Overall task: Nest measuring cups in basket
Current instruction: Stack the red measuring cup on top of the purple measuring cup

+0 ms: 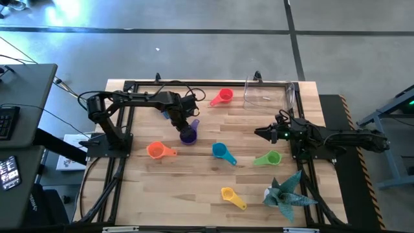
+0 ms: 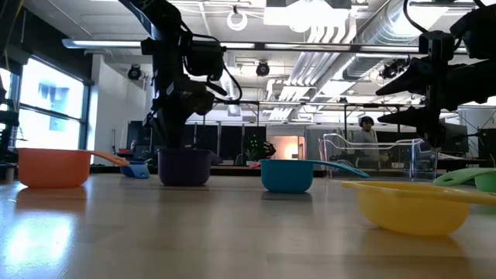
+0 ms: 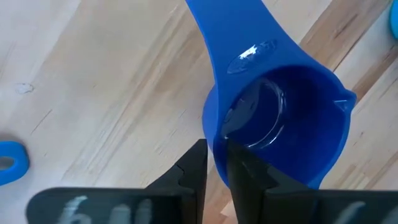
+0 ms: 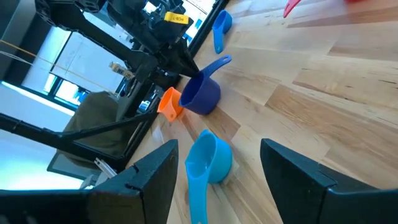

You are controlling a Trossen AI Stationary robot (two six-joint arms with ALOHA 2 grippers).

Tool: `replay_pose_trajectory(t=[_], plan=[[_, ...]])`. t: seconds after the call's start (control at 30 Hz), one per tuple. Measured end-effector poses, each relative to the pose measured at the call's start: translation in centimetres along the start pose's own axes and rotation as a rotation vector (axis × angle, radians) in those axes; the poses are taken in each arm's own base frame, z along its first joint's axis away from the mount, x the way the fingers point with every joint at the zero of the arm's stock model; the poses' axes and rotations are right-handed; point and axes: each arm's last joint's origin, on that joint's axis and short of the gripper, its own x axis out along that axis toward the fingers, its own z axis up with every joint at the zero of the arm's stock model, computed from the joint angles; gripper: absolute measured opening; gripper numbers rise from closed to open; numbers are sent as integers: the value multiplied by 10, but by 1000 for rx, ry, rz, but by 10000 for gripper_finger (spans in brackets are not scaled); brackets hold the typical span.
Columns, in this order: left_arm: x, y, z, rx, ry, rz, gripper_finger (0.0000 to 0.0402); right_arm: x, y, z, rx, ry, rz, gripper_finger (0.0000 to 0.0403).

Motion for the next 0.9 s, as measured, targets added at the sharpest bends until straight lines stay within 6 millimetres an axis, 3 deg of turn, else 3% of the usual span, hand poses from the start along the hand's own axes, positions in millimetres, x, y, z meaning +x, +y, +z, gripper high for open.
replay_pose_trajectory(t=[0.17, 0.33, 0.6, 0.9], plan=[[-2, 2, 1, -7, 4, -2, 56, 0, 0, 1, 5, -29, -15, 220], [-19, 1, 10, 25, -7, -2, 53, 0, 1, 4, 78, -110, -36, 220], [-60, -7, 27, 117, -68, 2, 55, -1, 9, 10, 123, -171, 54, 220], [-111, -9, 34, 183, -92, 109, 51, -11, 40, 35, 35, -351, 188, 220]])
